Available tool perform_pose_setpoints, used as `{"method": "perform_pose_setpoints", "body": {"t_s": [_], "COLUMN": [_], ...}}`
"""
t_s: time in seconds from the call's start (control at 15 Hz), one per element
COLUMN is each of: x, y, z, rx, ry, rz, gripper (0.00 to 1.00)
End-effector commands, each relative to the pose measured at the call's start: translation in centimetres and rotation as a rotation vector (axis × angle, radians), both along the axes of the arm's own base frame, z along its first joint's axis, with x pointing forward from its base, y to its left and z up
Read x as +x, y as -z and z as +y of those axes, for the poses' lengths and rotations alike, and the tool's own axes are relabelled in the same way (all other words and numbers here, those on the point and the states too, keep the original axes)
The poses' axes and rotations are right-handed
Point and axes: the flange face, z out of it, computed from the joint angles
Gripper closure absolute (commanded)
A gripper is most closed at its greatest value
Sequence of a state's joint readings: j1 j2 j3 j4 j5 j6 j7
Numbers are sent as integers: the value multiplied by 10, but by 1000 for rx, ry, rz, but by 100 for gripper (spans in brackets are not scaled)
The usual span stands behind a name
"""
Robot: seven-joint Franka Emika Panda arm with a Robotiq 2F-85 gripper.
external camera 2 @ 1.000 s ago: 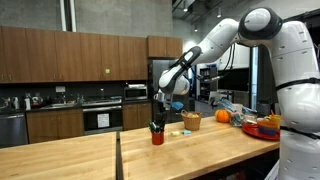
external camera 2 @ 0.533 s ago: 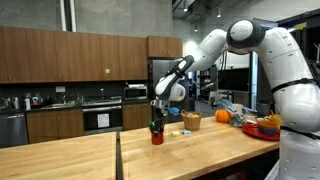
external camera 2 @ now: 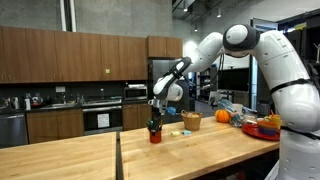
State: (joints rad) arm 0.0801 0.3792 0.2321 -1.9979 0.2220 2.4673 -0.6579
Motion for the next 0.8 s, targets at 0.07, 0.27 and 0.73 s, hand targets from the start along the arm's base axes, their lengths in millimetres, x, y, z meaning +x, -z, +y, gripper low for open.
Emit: {"method": "perform_pose_setpoints", "body": {"t_s": [0.07, 0.27, 0.73], "x": [7, 12, 24], "y": [-18, -23, -1], "z": [-5, -10, -5], "rx": [63, 30, 21], "ry": [-60, -69, -72], "rz": [36, 31, 25], "gripper": [0, 0, 0]}}
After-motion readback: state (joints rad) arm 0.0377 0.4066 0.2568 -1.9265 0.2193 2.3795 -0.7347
